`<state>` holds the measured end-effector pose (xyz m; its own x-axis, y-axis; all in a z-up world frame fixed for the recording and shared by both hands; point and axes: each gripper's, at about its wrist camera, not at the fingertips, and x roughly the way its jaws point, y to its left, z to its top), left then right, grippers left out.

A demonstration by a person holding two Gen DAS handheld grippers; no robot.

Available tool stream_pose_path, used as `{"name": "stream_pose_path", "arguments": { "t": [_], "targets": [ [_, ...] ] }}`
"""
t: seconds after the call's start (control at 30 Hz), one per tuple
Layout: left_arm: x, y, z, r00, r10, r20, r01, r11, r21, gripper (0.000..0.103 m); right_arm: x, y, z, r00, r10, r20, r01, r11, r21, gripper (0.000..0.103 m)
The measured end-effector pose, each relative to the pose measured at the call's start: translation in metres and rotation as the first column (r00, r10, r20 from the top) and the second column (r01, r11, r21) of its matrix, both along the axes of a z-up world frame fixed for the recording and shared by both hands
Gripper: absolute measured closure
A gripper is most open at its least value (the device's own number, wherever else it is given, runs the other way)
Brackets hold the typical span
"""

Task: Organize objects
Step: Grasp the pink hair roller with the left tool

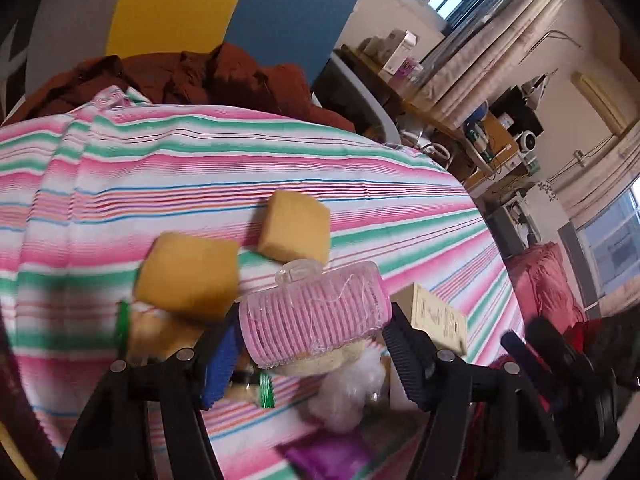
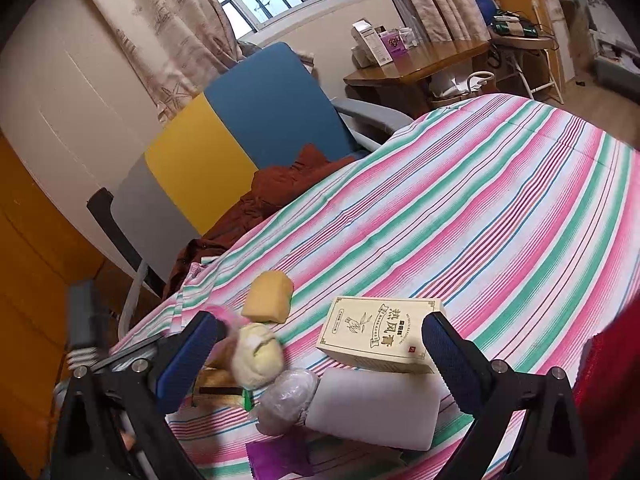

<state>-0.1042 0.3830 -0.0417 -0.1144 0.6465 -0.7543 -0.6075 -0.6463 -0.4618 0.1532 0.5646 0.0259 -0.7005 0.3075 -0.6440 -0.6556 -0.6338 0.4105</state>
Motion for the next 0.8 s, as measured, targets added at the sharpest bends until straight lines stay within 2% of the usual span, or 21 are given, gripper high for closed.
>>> {"name": "stream_pose_path", "arguments": {
  "t": [0.07, 0.13, 0.23, 0.43, 0.67, 0.8],
  "targets": [
    [0.004, -0.017, -0.001, 1.000, 0.001, 0.020, -0.002, 0.999, 0.032, 0.034, -0.004, -0.001, -0.001, 1.000, 0.012, 0.019, -0.012, 1.000, 0.003, 0.000],
    [0.013, -0.036, -0.001, 1.000, -0.011, 0.007, 0.011, 0.998, 0.057, 0.034, -0.010, -0.005, -0.001, 0.998, 0.045, 0.036, -0.046, 0.999, 0.005, 0.000],
    [0.025, -0.052, -0.008, 0.999, -0.036, -0.015, 0.037, 0.998, 0.047, 0.034, -0.020, -0.011, -0.004, 0.993, 0.106, 0.059, -0.106, 0.994, 0.001, 0.000],
    [0.063, -0.079, -0.010, 0.991, -0.101, -0.086, 0.104, 0.994, 0.021, 0.034, -0.033, -0.023, -0.008, 0.981, 0.148, 0.123, -0.154, 0.987, 0.035, 0.000],
    [0.089, -0.101, -0.003, 0.979, -0.135, -0.154, 0.140, 0.990, 0.020, 0.034, -0.086, -0.059, -0.018, 0.914, 0.304, 0.268, -0.336, 0.938, 0.084, 0.000],
    [0.095, -0.116, 0.004, 0.977, -0.129, -0.171, 0.138, 0.990, 0.040, 0.034, -0.123, -0.064, -0.027, 0.885, 0.324, 0.335, -0.373, 0.923, 0.092, 0.000]
  ]
}}
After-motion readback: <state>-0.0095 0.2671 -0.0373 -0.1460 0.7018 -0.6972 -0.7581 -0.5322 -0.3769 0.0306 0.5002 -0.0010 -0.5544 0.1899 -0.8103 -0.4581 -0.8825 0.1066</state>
